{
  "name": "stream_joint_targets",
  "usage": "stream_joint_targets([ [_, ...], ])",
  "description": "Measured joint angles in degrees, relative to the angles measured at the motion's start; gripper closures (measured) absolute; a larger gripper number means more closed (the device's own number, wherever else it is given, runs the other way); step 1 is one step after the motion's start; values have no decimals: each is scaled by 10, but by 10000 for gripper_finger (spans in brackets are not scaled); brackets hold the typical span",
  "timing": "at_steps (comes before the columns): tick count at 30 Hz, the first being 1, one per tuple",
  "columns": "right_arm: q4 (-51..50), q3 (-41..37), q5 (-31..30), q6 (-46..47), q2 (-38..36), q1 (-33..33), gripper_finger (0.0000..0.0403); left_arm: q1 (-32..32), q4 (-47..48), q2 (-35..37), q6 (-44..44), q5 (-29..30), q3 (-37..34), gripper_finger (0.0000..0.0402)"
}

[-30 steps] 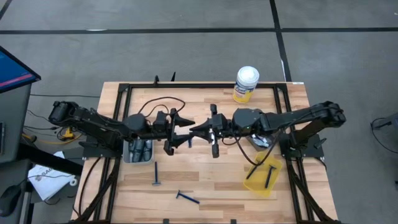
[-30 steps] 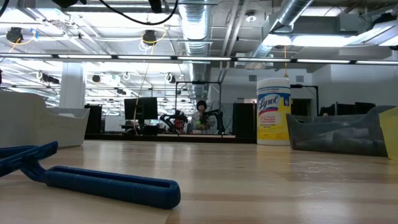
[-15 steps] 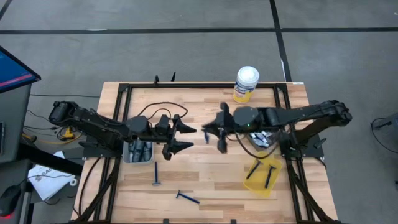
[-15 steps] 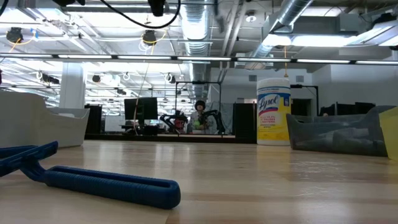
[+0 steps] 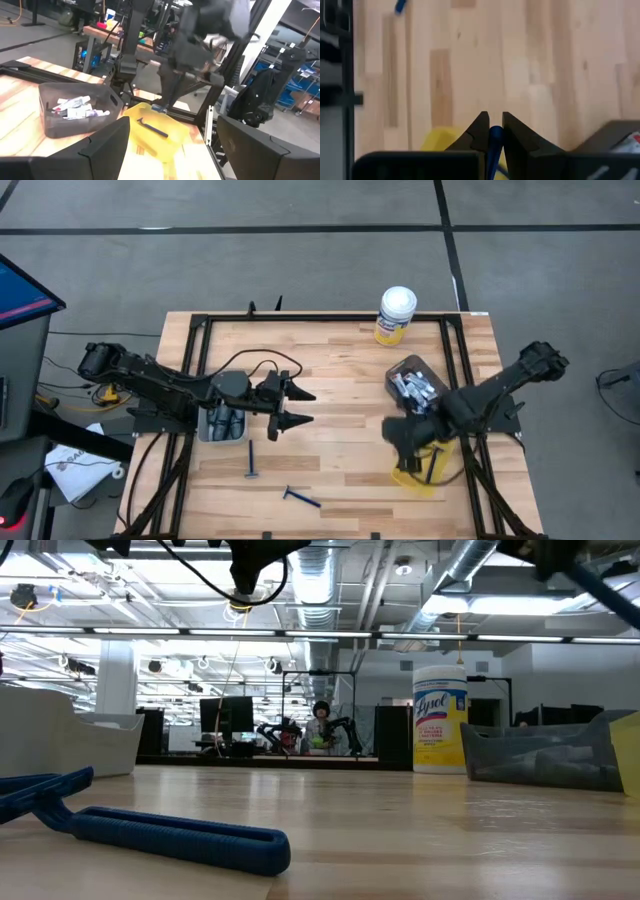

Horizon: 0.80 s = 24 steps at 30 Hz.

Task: Pick & Place Travel size toiletries
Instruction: Put the blue razor into the yellow bin

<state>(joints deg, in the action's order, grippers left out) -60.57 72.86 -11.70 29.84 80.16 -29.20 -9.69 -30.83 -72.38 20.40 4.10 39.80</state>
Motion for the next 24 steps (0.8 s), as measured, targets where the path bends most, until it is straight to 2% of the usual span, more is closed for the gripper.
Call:
stream_joint_targets([
  [3,-14,-5,-2,-2,29,-45,380,0,0,0,0,0,0,105],
  [11,-58,-27,0,-93,127,-140,375,0,0,0,0,1,0,105],
  [15,-54,-27,5,-117,165,-155,360,0,2,0,16,1,0,105],
  [21,-59,-27,27,-111,202,-158,373,-6,25,0,28,-1,0,105],
  [24,-59,-27,29,-100,204,-158,349,-13,46,0,26,-42,-1,103],
])
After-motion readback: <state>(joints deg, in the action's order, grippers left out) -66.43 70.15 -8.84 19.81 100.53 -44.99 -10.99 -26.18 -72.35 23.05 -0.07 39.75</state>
